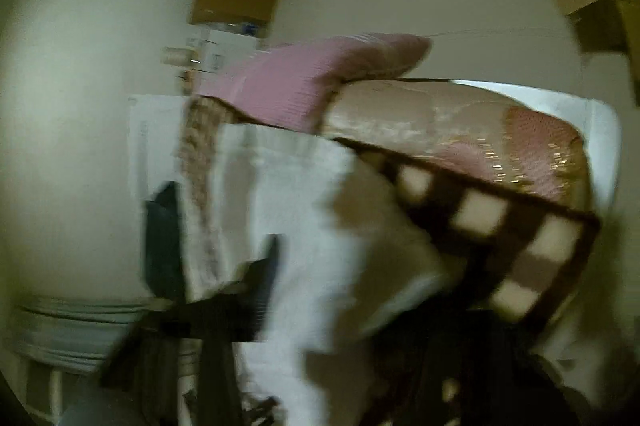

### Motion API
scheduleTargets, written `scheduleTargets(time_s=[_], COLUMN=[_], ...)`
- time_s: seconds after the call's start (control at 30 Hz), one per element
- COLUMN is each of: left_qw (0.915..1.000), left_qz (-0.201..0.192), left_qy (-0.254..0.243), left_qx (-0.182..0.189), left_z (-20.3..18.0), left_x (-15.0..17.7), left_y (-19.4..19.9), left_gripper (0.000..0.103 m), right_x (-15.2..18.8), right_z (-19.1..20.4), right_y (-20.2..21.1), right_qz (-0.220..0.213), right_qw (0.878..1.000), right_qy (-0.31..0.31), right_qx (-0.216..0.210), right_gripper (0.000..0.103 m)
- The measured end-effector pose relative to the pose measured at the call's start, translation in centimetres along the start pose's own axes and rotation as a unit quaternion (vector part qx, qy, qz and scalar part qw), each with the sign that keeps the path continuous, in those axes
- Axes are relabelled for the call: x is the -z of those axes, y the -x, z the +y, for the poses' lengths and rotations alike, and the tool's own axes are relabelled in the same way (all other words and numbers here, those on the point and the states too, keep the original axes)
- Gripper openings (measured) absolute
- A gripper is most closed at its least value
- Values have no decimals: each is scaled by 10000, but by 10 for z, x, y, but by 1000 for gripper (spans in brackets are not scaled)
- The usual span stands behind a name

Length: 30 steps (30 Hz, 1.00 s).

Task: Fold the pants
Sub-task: 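Grasp the pant leg end with the right gripper and lift it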

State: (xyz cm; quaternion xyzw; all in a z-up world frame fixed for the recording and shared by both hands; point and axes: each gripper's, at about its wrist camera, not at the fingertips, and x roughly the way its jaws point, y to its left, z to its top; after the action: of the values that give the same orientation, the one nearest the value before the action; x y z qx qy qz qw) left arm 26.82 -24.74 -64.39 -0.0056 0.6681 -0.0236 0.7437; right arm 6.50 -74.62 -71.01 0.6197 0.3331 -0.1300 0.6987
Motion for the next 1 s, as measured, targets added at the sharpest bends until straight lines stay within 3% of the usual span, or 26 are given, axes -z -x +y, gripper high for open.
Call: scheduleTargets(time_s=[0.17, 0.33, 0.47, 0.63, 0.73, 0.83, 1.0], left_qw=[9990, 9952, 9920, 9871, 9837, 9813, 9801], left_qz=[151, 58, -75, -228, -308, -336, -314], left_qy=[285, 654, 845, 1228, 1485, 1713, 1897], left_qx=[315, 728, 936, 1002, 961, 809, 487], left_z=[9, 25, 49, 113, 155, 198, 255], left_x=[-8, -9, -9, -9, -1, 5, 23], left_y=[6, 35, 64, 103, 117, 119, 115], left_gripper=[103, 103, 103, 103, 103, 103, 103], right_x=[7, 28, 66, 141, 204, 268, 376], right_z=[12, 87, 167, 257, 292, 303, 296], right_y=[3, 30, 53, 38, 9, -36, -102], right_qz=[-148, -406, -484, -137, 322, 915, 1621], right_qw=[9985, 9936, 9819, 9637, 9455, 9295, 8829], right_qy=[58, 846, 1707, 2608, 3198, 3533, 4311], right_qx=[532, 625, 664, 550, 516, 530, 911], right_gripper=[8, 8, 8, 8, 8, 8, 8])
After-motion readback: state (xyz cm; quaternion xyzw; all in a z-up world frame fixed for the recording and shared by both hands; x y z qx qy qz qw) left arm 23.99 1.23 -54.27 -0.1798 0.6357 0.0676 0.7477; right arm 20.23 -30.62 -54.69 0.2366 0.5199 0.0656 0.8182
